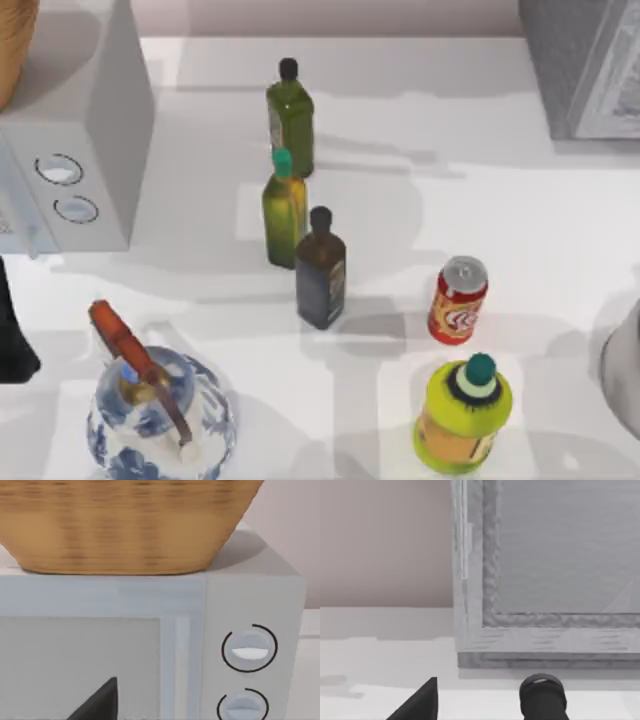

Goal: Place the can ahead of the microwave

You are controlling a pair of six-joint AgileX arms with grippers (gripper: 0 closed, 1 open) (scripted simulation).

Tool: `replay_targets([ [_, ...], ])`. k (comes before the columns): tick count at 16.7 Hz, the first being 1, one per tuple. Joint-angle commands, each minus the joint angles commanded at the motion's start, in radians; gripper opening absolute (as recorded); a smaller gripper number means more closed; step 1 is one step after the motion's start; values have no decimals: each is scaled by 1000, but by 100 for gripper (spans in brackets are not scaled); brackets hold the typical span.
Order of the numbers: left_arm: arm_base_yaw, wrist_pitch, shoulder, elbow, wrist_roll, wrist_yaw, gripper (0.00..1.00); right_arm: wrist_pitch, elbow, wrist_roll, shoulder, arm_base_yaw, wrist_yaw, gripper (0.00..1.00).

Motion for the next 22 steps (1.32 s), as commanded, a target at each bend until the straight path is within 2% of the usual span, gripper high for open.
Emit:
replay_targets([
  [5, -34, -41, 59, 61, -3, 3, 100, 0, 0, 0, 0, 0, 0, 100],
  [9, -137, -185, 281, 287, -13, 4, 100, 0, 0, 0, 0, 0, 0, 100],
  [13, -284, -415, 664, 659, -30, 5, 100, 0, 0, 0, 0, 0, 0, 100],
  [22, -653, -1030, 1749, 1658, -80, 17, 100, 0, 0, 0, 0, 0, 0, 100],
])
